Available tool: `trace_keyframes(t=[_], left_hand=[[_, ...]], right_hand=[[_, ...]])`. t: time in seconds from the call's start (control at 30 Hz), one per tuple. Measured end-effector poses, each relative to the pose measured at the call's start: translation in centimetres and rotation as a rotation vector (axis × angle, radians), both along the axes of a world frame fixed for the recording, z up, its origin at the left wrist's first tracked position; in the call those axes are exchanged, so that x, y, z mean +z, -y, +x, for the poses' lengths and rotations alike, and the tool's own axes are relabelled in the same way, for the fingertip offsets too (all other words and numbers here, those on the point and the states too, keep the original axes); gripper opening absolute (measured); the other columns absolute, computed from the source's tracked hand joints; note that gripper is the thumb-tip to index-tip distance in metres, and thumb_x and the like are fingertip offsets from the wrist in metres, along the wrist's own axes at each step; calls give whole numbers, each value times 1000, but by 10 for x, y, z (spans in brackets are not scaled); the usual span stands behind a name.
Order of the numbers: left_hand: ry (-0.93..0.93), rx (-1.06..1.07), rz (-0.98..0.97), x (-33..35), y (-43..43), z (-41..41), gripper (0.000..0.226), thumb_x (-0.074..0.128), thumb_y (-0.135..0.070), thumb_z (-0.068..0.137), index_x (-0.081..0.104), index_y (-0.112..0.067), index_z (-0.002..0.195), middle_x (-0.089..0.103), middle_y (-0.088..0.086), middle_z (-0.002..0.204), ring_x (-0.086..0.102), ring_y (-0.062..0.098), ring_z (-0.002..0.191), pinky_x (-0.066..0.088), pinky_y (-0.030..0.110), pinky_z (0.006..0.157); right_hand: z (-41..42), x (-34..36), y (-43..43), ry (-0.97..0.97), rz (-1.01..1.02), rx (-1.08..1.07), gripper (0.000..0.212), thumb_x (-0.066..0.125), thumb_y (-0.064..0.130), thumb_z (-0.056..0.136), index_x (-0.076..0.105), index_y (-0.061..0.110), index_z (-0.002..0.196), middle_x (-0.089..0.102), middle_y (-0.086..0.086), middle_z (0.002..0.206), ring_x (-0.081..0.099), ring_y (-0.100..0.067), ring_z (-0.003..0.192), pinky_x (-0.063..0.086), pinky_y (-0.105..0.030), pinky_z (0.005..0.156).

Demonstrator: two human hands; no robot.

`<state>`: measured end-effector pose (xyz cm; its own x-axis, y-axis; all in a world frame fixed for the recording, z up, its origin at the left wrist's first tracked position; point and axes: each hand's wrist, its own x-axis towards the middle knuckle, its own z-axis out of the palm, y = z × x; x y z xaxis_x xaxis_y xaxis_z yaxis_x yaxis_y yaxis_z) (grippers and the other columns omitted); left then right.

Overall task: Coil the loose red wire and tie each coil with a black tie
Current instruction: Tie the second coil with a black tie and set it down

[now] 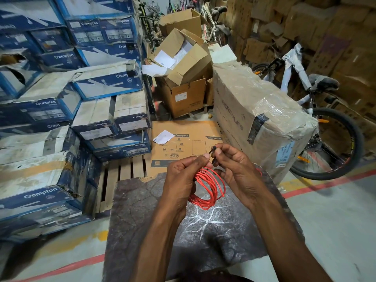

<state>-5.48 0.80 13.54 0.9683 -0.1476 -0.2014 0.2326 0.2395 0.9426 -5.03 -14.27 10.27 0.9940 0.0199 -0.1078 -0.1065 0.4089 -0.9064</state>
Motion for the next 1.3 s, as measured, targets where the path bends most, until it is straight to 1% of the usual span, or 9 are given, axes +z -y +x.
trace_keyframes(t=[0.2, 0.37, 0.53, 0.7, 0.83, 0.97, 1.1, 1.17, 1.3], left_hand=[[-15, 3, -10, 1, -1, 1, 21, 70, -16, 90, 73, -1, 76, 65, 0, 53, 57, 5, 47, 47, 14, 53], [-30, -3, -37, 2, 0, 1, 20, 69, -14, 91, 71, 2, 78, 64, -1, 52, 57, 5, 45, 46, 14, 51], [-23, -2, -60, 1, -1, 1, 20, 68, -11, 92, 70, 2, 78, 65, 0, 53, 60, 5, 46, 47, 14, 52], [-29, -4, -6, -6, -3, 3, 21, 71, -18, 90, 75, -2, 77, 65, 0, 55, 56, 6, 48, 46, 14, 54], [-24, -4, 34, -9, -3, 5, 21, 74, -23, 88, 77, -7, 75, 65, 1, 56, 56, 9, 52, 46, 15, 58], [-1, -14, 71, -10, -1, 5, 22, 75, -25, 87, 77, -9, 73, 65, 0, 57, 54, 9, 53, 45, 16, 61], [18, 3, 112, -11, 4, 4, 24, 75, -28, 88, 78, -11, 71, 63, -1, 55, 52, 6, 51, 43, 12, 57], [26, 23, 121, -11, 7, 3, 25, 75, -28, 88, 78, -12, 70, 64, -2, 55, 52, 5, 51, 43, 11, 58], [15, 88, 122, -14, 11, 3, 26, 78, -32, 85, 77, -13, 68, 70, 0, 63, 59, 4, 60, 47, 10, 65]], right_hand=[[-1, 4, 1, 12, -41, -10, 10, 74, 25, 84, 78, 27, 93, 68, 5, 91, 57, -10, 82, 47, -30, 77], [-2, 2, -1, 23, -87, -10, 11, 77, 28, 84, 79, 29, 95, 70, 1, 96, 56, -19, 92, 46, -35, 82], [-2, 2, -1, 44, -154, 14, 12, 74, 26, 84, 80, 25, 94, 75, 1, 95, 61, -19, 94, 46, -35, 83], [-1, 6, 5, 27, -155, -8, 20, 73, 30, 85, 81, 20, 100, 71, 3, 97, 58, -10, 83, 49, -26, 74], [0, 12, 9, 27, -221, -11, 21, 73, 35, 83, 81, 19, 94, 71, 5, 88, 58, -7, 78, 47, -25, 72], [5, 16, 12, 48, -307, -17, 9, 74, 22, 89, 80, 19, 83, 70, 3, 80, 58, -7, 74, 47, -26, 68], [11, 17, 15, 92, -404, -36, 15, 67, 7, 96, 75, 12, 85, 66, 1, 76, 58, -8, 73, 49, -23, 64], [12, 17, 15, 125, -443, -31, 17, 63, 5, 97, 72, 12, 85, 65, 0, 76, 58, -11, 74, 50, -22, 63], [13, 17, 16, 162, -519, -66, 15, 59, 4, 100, 67, 11, 89, 70, 4, 75, 60, -11, 74, 50, -21, 61]])
